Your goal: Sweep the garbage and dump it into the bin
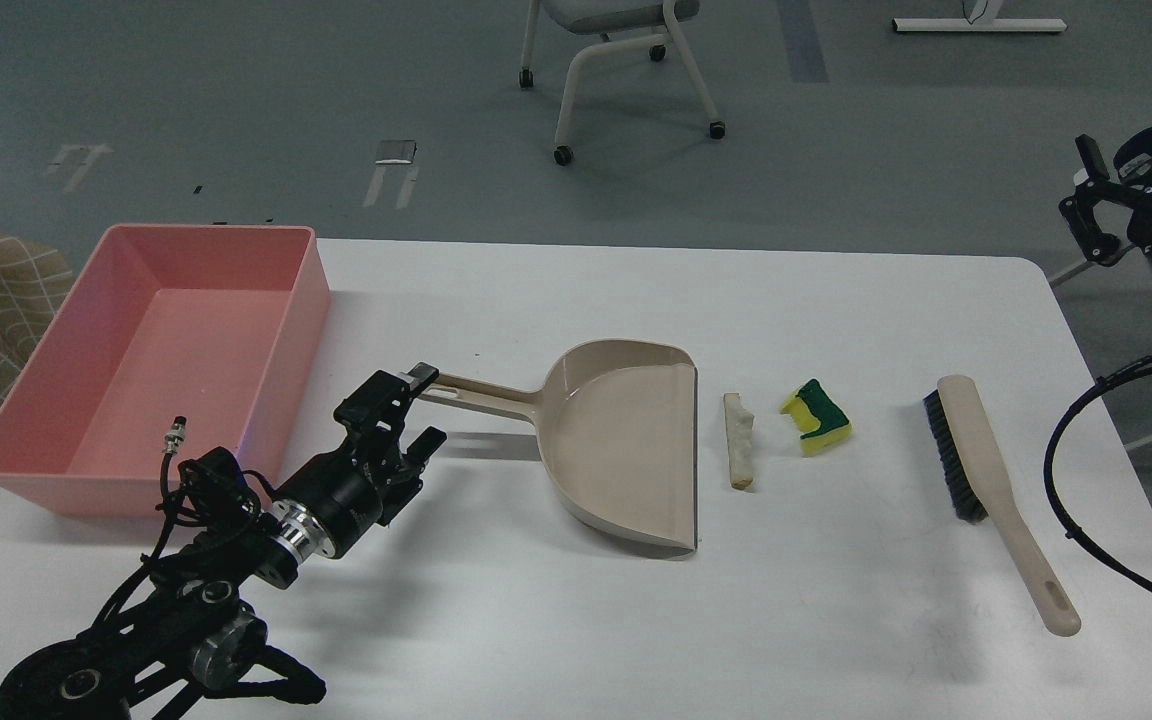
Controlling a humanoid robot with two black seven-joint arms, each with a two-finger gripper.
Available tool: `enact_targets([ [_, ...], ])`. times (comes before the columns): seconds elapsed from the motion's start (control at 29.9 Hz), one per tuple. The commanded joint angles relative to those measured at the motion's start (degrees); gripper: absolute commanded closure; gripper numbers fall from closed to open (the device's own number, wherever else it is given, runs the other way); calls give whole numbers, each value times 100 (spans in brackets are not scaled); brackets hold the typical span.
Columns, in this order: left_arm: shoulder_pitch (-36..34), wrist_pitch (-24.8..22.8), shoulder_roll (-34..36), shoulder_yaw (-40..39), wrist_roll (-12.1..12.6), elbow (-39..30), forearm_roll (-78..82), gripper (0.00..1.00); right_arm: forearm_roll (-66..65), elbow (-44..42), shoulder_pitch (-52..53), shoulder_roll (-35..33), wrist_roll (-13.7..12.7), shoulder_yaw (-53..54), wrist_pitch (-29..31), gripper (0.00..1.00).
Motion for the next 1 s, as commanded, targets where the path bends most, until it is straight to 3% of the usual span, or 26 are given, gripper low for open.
enact_targets([
  [0.0,-268,-48,-242,25,-36,344,-9,8,0,73,-48,0,0,15,0,0],
  [0.43,-559,-48,-454,262,-27,775,-9,12,0,47,-66,-35,-9,139,0,0],
  [0.54,-559,-13,-471,323,-62,775,0,31,0,47,-75,-35,-9,130,0,0],
  [0.57,-550,-13,-472,332,-62,767,8,47,0,47,-75,-35,-9,130,0,0],
  [0.6,-541,-13,-472,323,-62,767,9,50,0,47,-75,-35,-9,130,0,0],
  [0.7,-550,-13,-471,323,-80,767,0,57,0,39,-84,-35,-9,130,0,0],
  [0.97,-620,-13,-472,376,-62,802,0,54,0,56,-92,-35,-9,130,0,0],
])
